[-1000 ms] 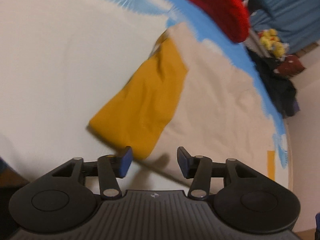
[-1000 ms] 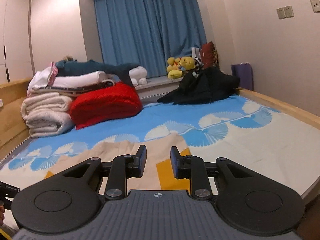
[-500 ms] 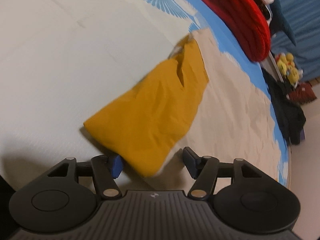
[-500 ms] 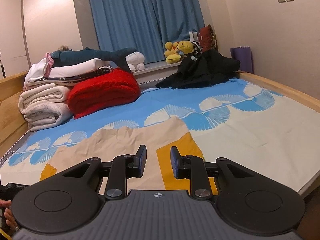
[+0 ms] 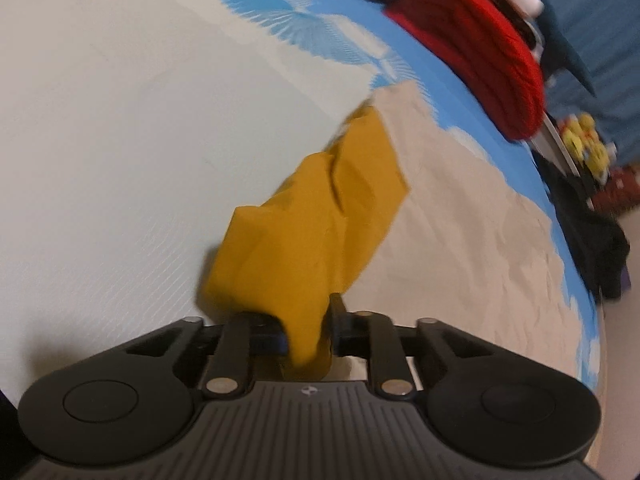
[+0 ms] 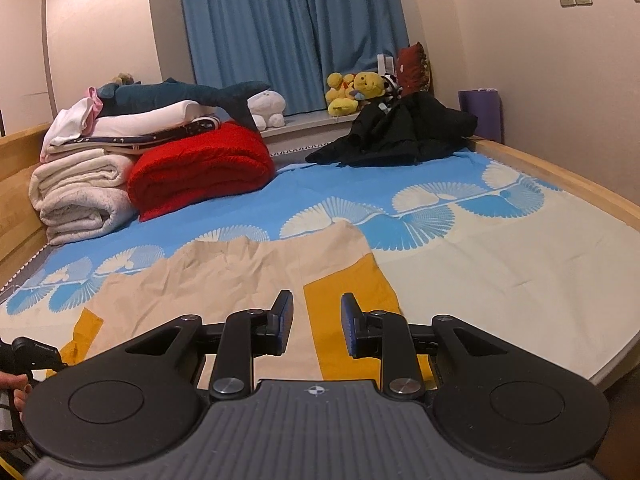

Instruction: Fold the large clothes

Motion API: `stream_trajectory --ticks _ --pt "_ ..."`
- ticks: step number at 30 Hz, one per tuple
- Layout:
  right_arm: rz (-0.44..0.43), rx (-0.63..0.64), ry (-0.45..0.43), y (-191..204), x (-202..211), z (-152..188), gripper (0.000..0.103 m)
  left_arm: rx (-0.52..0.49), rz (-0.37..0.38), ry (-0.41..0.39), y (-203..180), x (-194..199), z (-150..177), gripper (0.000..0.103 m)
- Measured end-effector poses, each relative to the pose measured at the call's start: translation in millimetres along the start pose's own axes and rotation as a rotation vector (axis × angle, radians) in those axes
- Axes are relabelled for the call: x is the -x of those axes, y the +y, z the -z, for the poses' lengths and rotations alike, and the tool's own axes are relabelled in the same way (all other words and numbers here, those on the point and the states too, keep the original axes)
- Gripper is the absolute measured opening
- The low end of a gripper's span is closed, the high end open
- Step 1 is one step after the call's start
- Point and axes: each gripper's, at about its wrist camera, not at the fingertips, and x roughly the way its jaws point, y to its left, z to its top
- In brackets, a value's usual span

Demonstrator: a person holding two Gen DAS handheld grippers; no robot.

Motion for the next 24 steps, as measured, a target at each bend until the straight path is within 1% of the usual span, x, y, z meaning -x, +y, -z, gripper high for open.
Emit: stream_trajectory --ticks 5,8,11,14,17,19,21,24 --pt "-0.002 0.005 0.008 7 -5 -2 0.027 -0.045 0.062 -0.024 -1 22 -6 0.012" --pt "-0.011 0.017 0.016 15 -10 -2 0.027 -0.104 0.092 -0.043 -3 43 -11 0.011" --pt "-0.026 0.027 0.021 24 -16 -1 0.027 -0.165 0.068 -0.054 -2 67 -17 0.011" --pt "-0.048 0.025 0.027 33 -21 -1 0.027 -0.206 0.012 -0.053 4 91 -26 0.010" --pt "-0.077 0.042 0.024 44 -22 -1 0.027 -0.251 -0.041 -0.026 8 113 -35 0.011" --pt "-0.102 0.059 0.021 51 -20 -1 0.027 -0.292 -0.070 -0.004 10 122 -40 0.011" --pt "-0.131 0.086 0.024 61 -20 0 0.027 -0.294 -0.081 0.020 15 124 -44 0.011" --pt "-0.182 0.149 0.024 85 -22 4 0.027 -0.271 -0.064 0.039 26 118 -45 0.012"
